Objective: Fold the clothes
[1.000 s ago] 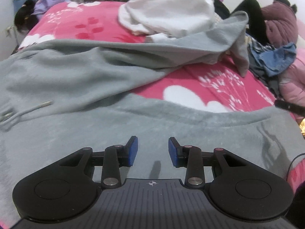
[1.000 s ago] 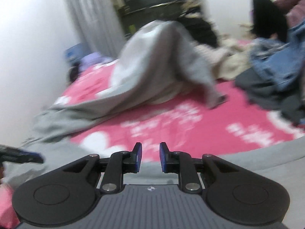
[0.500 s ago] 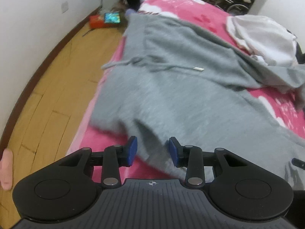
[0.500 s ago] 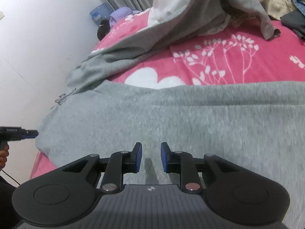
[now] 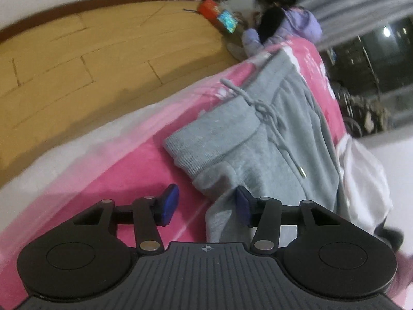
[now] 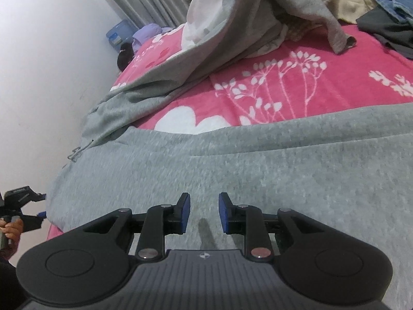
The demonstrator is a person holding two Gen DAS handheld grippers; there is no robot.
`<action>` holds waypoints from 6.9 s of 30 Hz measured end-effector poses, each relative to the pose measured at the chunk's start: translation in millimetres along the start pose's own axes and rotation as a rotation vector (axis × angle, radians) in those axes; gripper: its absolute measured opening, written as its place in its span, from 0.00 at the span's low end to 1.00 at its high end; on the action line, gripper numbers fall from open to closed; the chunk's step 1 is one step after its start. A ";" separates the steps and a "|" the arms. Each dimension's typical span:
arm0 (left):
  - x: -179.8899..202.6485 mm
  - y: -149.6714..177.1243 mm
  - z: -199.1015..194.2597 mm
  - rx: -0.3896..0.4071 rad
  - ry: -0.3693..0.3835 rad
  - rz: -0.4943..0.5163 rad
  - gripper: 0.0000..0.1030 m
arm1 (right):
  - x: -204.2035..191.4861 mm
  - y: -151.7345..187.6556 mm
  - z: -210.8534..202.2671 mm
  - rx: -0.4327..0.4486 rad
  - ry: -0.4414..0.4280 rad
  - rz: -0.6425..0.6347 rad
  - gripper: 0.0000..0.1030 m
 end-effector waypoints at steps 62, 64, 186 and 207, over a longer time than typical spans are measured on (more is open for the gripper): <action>109.3 154.2 10.7 -0.229 -0.327 1.250 0.45 | 7.8 0.9 -13.3 0.022 0.050 -0.031 0.30; 103.3 170.0 34.4 -0.288 -0.340 1.306 0.45 | 1.8 6.6 -11.3 -0.008 0.047 -0.048 0.30; 434.6 150.1 168.0 -0.074 0.130 1.469 0.33 | 225.0 -199.2 -118.3 0.253 0.816 0.065 0.22; 327.7 214.2 228.9 -0.102 -0.239 1.934 0.34 | 148.2 -132.7 -78.3 0.165 -0.043 0.486 0.41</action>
Point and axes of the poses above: each gripper's, at about its wrist camera, not at the fingertips, and z roughly the way its jaws point, x to its right, y to its underside, the point moved 9 cm from there along z, roughly the way its jaws point, and after that the axes turned 13 degrees about -x, right-handed, at the moved point
